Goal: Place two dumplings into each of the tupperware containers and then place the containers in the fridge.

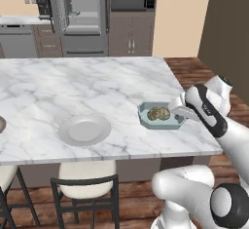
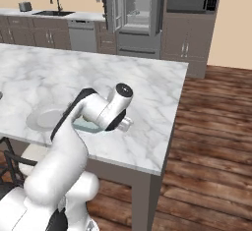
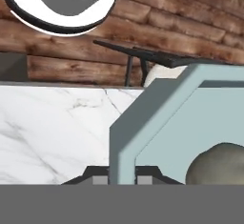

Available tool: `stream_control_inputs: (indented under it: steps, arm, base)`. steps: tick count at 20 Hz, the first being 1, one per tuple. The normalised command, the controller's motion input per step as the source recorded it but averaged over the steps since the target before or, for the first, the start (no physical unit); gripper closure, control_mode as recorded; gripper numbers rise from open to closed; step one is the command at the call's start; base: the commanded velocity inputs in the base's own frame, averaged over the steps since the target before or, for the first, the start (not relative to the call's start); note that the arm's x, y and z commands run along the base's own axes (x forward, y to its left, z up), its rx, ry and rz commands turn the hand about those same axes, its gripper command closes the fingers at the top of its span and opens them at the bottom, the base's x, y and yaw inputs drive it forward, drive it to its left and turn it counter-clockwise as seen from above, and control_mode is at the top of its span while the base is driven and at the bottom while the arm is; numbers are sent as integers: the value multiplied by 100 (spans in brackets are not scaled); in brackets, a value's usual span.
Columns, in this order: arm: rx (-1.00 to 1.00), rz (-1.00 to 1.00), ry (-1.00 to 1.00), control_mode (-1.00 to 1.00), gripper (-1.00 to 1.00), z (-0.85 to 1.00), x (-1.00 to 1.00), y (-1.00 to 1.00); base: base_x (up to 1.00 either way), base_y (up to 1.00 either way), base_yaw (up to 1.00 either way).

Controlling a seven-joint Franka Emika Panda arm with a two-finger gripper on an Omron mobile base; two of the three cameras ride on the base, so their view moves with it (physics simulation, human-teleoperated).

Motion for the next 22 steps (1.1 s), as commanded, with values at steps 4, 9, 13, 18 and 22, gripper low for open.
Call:
stream_control_inputs:
  steps: [4, 9, 13, 18, 22]
  arm:
    - [0, 1, -11, -100, 100, 41, -100, 0]
    - [0, 0, -3, -100, 100, 12, -78, -2]
    - [0, 0, -3, -100, 100, 2, -46, -7]
    - [0, 0, 0, 100, 100, 0, 0, 0]
    - [0, 0, 0, 100, 100, 0, 0, 0]
  base:
    - [0, 0, 0]
    - [0, 0, 0]
    - [0, 0, 0]
    - [-74, -55, 0]
    - [-29, -77, 0]
